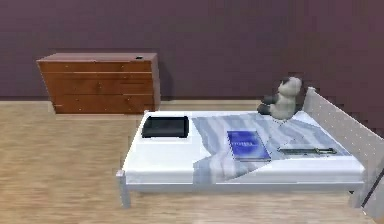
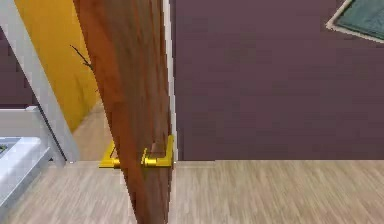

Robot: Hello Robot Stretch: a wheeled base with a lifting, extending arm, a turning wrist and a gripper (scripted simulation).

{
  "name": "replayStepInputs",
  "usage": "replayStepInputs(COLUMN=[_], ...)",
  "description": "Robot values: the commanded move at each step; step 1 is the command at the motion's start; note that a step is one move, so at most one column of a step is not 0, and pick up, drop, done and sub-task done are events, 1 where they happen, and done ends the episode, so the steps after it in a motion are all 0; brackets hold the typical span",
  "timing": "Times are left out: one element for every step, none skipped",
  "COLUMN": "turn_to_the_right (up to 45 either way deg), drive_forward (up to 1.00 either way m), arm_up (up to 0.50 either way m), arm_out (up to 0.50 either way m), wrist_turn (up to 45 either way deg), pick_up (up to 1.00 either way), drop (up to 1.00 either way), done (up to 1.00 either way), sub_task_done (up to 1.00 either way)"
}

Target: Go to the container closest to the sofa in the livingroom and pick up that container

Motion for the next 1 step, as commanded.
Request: replayStepInputs(turn_to_the_right=[0.0], drive_forward=[0.30], arm_up=[0.00], arm_out=[0.00], wrist_turn=[0.0], pick_up=[0.00], drop=[0.00], done=[0.00], sub_task_done=[0.00])
